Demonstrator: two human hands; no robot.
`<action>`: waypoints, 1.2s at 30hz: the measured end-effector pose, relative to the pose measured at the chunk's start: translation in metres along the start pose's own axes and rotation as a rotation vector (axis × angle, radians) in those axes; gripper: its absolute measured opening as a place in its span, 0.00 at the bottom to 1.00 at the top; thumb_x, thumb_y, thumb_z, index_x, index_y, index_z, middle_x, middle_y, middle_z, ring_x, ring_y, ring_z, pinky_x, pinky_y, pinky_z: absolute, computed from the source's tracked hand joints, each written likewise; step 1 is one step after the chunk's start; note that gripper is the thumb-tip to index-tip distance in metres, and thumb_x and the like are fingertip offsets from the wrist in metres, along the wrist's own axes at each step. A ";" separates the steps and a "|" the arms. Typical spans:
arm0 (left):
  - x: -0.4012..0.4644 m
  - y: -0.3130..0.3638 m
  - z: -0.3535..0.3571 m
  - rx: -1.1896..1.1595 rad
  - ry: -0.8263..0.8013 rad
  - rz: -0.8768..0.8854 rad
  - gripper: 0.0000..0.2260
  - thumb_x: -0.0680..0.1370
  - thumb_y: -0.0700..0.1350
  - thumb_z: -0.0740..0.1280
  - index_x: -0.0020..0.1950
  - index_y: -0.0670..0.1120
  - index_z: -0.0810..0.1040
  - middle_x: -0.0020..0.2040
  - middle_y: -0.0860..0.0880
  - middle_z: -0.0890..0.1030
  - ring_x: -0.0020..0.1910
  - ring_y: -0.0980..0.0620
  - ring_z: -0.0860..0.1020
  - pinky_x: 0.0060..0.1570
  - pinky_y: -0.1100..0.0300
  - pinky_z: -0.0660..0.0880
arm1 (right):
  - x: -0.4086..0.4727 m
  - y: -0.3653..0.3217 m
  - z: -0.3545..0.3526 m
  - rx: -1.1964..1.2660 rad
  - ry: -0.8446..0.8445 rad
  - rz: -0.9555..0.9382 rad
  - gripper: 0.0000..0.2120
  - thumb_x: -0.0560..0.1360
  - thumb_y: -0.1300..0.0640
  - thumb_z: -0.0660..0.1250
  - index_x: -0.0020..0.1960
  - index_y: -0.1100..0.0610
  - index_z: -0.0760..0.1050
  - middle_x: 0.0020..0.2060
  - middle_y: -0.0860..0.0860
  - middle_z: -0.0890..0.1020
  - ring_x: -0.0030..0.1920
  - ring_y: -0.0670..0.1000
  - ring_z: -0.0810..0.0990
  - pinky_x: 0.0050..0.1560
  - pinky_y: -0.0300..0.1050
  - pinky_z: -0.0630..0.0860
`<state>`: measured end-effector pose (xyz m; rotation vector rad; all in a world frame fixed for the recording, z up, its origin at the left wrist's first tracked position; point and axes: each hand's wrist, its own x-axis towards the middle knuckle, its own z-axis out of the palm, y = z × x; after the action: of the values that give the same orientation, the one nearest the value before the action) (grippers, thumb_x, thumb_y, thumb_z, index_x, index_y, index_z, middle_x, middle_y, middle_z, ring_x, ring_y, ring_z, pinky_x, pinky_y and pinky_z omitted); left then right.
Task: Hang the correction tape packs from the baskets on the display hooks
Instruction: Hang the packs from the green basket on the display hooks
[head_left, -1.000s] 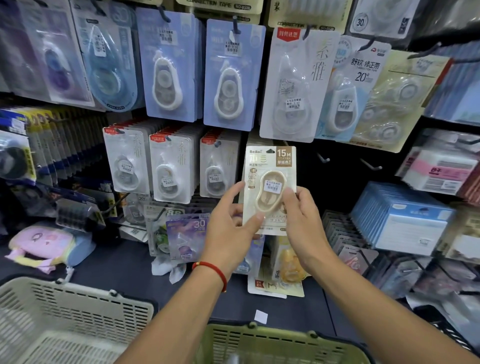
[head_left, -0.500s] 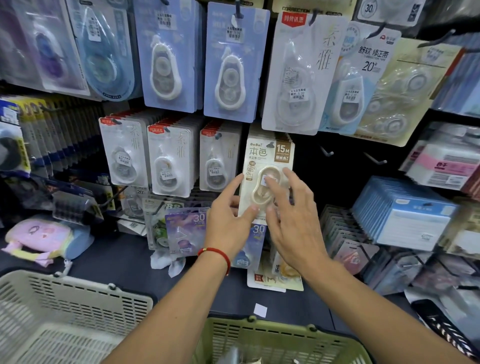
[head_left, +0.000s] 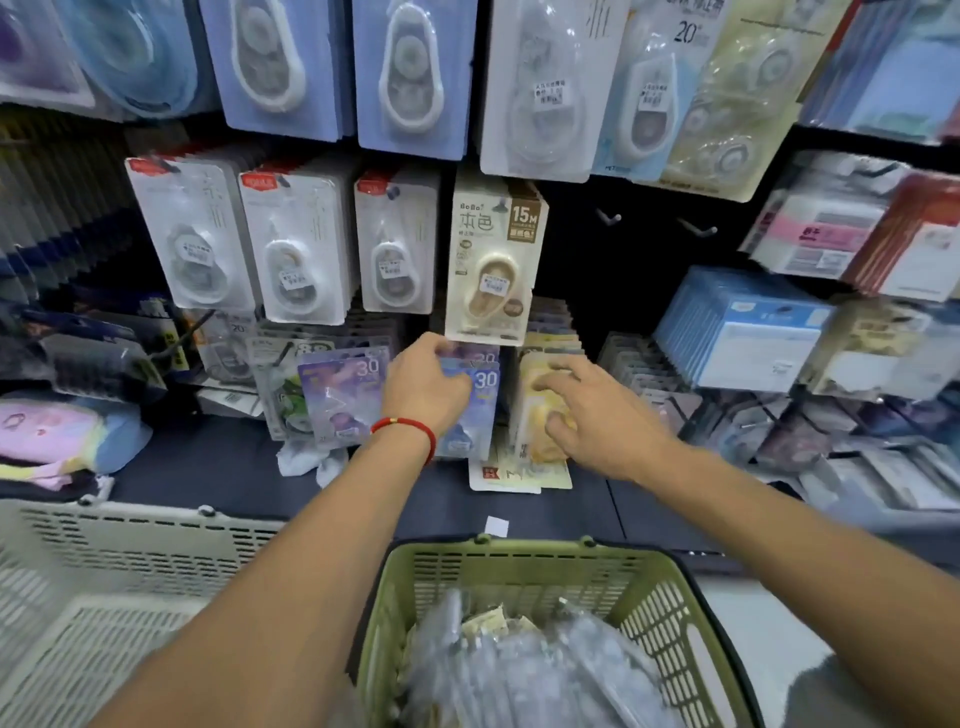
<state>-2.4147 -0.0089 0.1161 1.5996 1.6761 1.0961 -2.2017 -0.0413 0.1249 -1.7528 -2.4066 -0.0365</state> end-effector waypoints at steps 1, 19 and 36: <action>-0.007 0.000 0.002 0.090 -0.053 0.023 0.17 0.78 0.39 0.69 0.66 0.49 0.80 0.63 0.45 0.82 0.61 0.42 0.80 0.60 0.53 0.77 | -0.013 0.005 0.005 0.012 -0.091 0.040 0.20 0.82 0.53 0.62 0.73 0.53 0.74 0.73 0.53 0.72 0.70 0.58 0.74 0.66 0.56 0.76; -0.170 -0.135 0.134 0.638 -0.980 0.025 0.21 0.80 0.44 0.67 0.74 0.53 0.75 0.75 0.45 0.74 0.74 0.43 0.72 0.73 0.51 0.68 | -0.211 0.036 0.226 0.222 -0.588 0.619 0.46 0.77 0.45 0.71 0.85 0.50 0.47 0.84 0.53 0.51 0.84 0.57 0.53 0.82 0.56 0.57; -0.186 -0.133 0.149 0.186 -0.613 -0.210 0.15 0.80 0.43 0.72 0.67 0.48 0.80 0.64 0.48 0.82 0.65 0.49 0.79 0.64 0.60 0.73 | -0.171 0.096 0.170 0.907 -0.193 0.713 0.08 0.75 0.59 0.74 0.38 0.59 0.81 0.30 0.49 0.81 0.30 0.48 0.79 0.35 0.42 0.74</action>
<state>-2.3345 -0.1596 -0.0971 1.6084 1.4982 0.2985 -2.0800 -0.1527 -0.0749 -1.9771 -1.3249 1.1317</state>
